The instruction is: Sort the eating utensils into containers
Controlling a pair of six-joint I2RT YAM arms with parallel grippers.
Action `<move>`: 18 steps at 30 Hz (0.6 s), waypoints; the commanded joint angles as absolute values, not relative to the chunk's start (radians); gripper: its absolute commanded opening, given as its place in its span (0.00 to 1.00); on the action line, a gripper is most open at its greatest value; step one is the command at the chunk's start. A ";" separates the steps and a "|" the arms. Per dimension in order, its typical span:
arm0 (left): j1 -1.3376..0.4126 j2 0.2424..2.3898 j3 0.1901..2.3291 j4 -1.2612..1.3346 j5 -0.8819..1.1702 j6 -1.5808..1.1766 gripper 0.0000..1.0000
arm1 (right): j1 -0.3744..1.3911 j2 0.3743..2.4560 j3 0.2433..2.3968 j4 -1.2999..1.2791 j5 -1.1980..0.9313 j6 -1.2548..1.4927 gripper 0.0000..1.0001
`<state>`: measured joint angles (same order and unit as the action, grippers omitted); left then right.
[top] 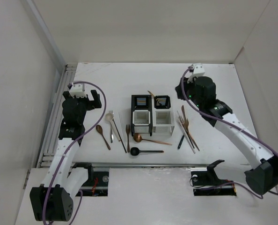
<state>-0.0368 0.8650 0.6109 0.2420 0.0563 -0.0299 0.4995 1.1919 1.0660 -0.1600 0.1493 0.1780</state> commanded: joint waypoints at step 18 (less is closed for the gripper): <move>-0.031 0.842 0.595 0.262 0.072 -0.044 1.00 | 0.224 1.678 1.140 -0.554 -0.109 0.043 0.22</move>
<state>-0.0368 0.8650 0.6006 0.2420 0.0593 -0.0341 0.2253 1.6646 1.0908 -0.5468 -0.0982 0.0895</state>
